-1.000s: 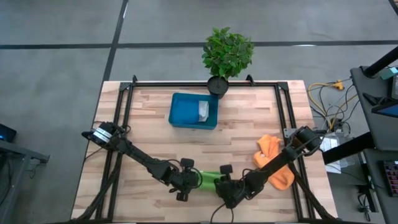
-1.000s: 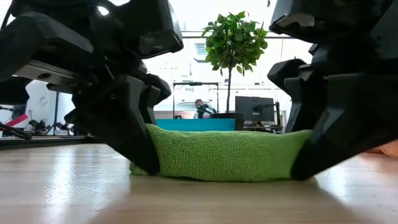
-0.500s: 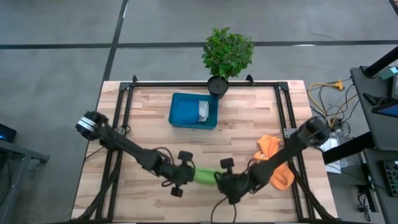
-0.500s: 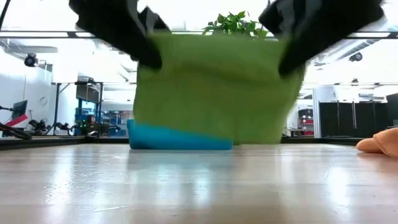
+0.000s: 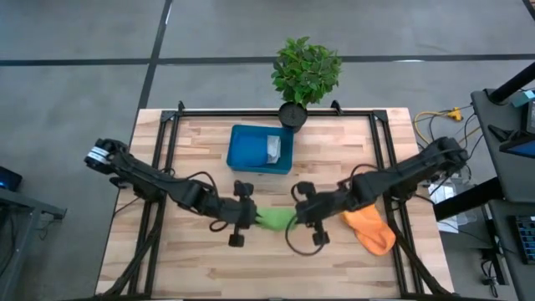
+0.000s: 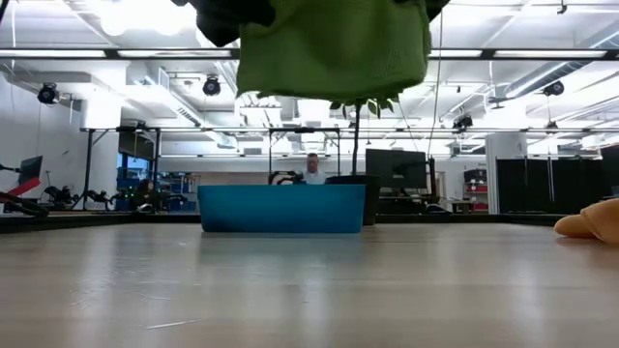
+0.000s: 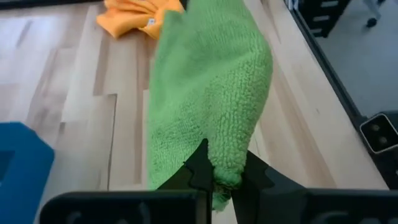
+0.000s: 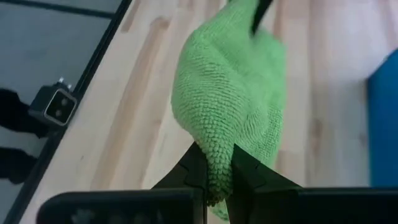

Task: Fold microfiber towels
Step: Put the green microfiber towel into the blue bin

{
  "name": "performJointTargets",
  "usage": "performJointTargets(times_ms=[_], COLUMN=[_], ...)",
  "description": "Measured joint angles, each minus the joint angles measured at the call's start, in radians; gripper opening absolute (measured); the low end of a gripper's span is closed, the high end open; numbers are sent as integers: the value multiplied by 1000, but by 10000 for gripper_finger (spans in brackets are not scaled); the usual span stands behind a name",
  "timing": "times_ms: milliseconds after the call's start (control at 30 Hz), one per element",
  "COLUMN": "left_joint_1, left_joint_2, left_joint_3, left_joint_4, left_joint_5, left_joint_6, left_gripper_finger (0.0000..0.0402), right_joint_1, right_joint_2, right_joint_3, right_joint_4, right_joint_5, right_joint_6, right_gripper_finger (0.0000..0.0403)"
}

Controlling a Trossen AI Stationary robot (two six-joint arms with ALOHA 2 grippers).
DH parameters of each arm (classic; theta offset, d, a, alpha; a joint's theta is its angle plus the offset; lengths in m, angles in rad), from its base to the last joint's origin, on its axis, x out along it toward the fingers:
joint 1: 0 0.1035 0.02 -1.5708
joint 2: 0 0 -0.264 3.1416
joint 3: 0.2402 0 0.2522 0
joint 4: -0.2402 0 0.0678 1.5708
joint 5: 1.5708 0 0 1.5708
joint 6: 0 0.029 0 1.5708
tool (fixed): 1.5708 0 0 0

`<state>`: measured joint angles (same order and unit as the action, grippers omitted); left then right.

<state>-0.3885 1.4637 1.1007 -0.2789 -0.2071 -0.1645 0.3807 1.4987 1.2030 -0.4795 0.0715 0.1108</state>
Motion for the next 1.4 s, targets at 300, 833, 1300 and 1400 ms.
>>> performJointTargets(times_ms=[300,833,1300,1400], left_joint_1=[12,198,676,753], left_joint_2=[-10,-62,-166,-174], left_joint_3=[0,-12,-76,-88], left_joint_4=[-21,-251,-251,-239], left_joint_5=[-83,-124,130,145], left_joint_6=[-171,-196,211,318], left_gripper_finger=[11,11,11,11], right_joint_1=[-86,-330,-627,-665], right_joint_2=[-88,-58,77,130], right_joint_3=[-69,-144,-134,-87], right_joint_4=[-15,162,342,355], right_joint_5=[-4,-107,-215,-212], right_joint_6=[5,-18,-6,-7], right_gripper_finger=[18,18,18,18])
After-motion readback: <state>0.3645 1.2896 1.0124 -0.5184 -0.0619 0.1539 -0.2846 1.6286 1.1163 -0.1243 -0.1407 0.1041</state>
